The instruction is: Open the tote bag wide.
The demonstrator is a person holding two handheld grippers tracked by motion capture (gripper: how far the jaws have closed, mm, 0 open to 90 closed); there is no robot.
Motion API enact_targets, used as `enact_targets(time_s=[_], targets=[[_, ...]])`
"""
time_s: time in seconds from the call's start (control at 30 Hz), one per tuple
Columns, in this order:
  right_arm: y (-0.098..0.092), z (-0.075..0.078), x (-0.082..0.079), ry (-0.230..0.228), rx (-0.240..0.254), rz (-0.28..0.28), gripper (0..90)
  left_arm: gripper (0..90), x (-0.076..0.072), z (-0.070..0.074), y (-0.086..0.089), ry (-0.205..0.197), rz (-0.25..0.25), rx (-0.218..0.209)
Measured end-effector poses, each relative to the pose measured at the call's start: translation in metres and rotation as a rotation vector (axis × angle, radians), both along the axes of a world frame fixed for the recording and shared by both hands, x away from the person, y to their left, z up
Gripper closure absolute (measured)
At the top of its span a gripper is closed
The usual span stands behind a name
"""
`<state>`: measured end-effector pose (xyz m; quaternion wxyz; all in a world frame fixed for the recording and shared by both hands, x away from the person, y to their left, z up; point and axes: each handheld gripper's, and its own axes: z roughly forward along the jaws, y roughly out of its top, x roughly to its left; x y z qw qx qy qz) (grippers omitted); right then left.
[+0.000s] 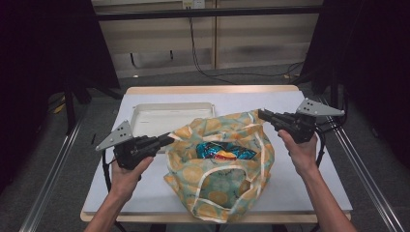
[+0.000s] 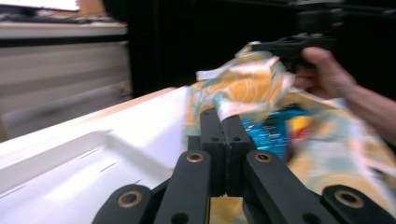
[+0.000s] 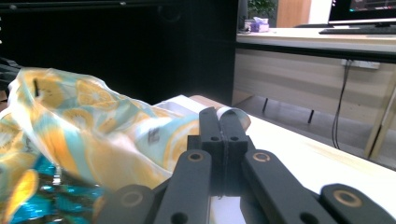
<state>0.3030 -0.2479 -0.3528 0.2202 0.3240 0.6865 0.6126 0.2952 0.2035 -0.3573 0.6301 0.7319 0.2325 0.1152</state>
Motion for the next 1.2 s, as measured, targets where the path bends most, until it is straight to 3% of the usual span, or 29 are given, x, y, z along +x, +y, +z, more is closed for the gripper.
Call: enact_targets(time_s=[0.2,0.23,0.27,0.37,0.4,0.43,0.47,0.57,0.67,0.7,0.77,0.8,0.9,1.0,1.2], targets=[[0.001,-0.010,0.012,0.026,-0.042,-0.031,90.0,90.0,0.023,-0.020,0.003,0.061,0.056,0.045],[0.002,-0.017,0.016,0.045,-0.057,-0.042,90.0,90.0,0.026,-0.026,0.003,0.076,0.060,0.065],[0.002,-0.022,0.018,0.058,-0.067,-0.048,90.0,90.0,0.031,-0.036,0.002,0.104,0.056,0.110],[0.002,-0.040,0.019,0.096,-0.112,-0.051,90.0,90.0,0.033,-0.048,0.001,0.133,0.043,0.129],[0.002,-0.040,0.019,0.096,-0.112,-0.051,90.0,90.0,0.033,-0.054,-0.001,0.144,0.037,0.149],[0.004,-0.055,0.018,0.129,-0.145,-0.042,89.9,90.0,0.033,-0.060,-0.004,0.156,0.023,0.178],[0.004,-0.055,0.018,0.129,-0.145,-0.042,89.9,90.0,0.033,-0.063,-0.005,0.159,0.021,0.205],[0.008,-0.066,0.015,0.156,-0.191,-0.026,84.7,89.3,0.030,-0.068,-0.012,0.165,-0.006,0.207],[0.009,-0.061,0.011,0.143,-0.190,-0.011,79.5,88.3,0.025,-0.063,-0.011,0.149,-0.023,0.174],[0.006,-0.052,0.005,0.121,-0.158,0.000,69.0,87.9,0.024,-0.058,-0.008,0.141,-0.025,0.150],[0.005,-0.048,0.003,0.114,-0.153,-0.004,65.9,88.0,0.023,-0.055,-0.007,0.137,-0.019,0.142],[0.001,-0.036,-0.003,0.090,-0.123,0.010,59.4,88.3,0.023,-0.054,-0.007,0.133,-0.018,0.136],[-0.001,-0.026,-0.010,0.063,-0.103,0.009,56.9,88.7,0.022,-0.051,-0.008,0.131,-0.023,0.125],[-0.001,-0.013,-0.022,0.034,-0.068,0.066,55.4,89.2,0.021,-0.050,-0.012,0.127,-0.034,0.142],[0.017,-0.007,-0.033,0.011,-0.104,0.141,54.3,89.2,0.025,-0.050,-0.016,0.139,-0.033,0.130]])
